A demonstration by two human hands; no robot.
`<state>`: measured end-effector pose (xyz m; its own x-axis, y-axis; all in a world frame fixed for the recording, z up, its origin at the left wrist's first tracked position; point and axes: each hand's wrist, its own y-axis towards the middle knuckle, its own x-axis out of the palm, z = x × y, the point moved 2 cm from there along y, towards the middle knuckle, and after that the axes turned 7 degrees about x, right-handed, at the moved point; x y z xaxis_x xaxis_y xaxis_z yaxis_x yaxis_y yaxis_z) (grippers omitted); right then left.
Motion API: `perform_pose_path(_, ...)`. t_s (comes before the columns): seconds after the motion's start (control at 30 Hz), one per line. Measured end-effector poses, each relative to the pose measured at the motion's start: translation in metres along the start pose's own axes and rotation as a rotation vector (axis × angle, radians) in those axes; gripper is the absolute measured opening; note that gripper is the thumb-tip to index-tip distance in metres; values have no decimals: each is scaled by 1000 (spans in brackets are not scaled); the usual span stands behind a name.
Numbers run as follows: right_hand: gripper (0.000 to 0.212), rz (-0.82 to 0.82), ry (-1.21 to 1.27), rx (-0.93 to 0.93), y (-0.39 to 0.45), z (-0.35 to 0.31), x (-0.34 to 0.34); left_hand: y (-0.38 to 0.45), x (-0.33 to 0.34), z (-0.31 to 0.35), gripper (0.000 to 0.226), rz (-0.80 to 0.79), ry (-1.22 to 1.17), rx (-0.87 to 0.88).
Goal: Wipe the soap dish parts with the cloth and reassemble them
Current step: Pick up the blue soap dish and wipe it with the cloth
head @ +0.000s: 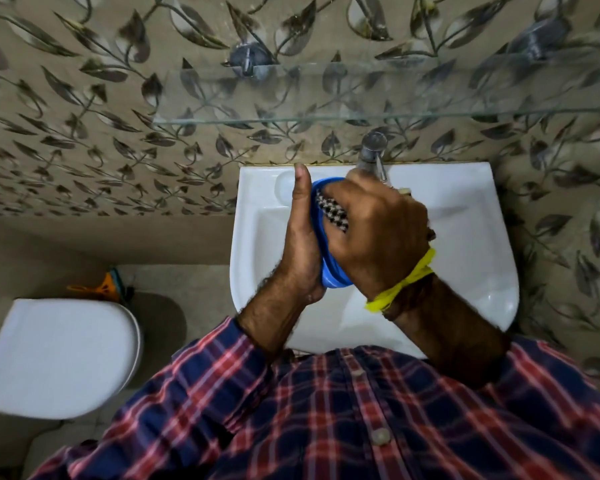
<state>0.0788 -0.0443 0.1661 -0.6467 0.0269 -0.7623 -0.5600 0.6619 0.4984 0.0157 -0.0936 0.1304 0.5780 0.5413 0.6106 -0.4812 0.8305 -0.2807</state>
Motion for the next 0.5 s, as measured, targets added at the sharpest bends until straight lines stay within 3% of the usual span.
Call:
perform_pose_path(0.17,9,9,-61,27,3,12,-4,-2,-3,-4,76,-2,12,-13)
perform_pose_path(0.3,10,-45,-97,-53,-6,2,2,-3,-11,-3,73,14,35,0)
perform_pose_path(0.43,8,30,-96,74,0,11,-1,-2,-7,-4,76,-17,13,-20)
perform_pose_path(0.5,11,-11,-121,13,-2,7,3,-1,-9,0,75,-9,27,-20)
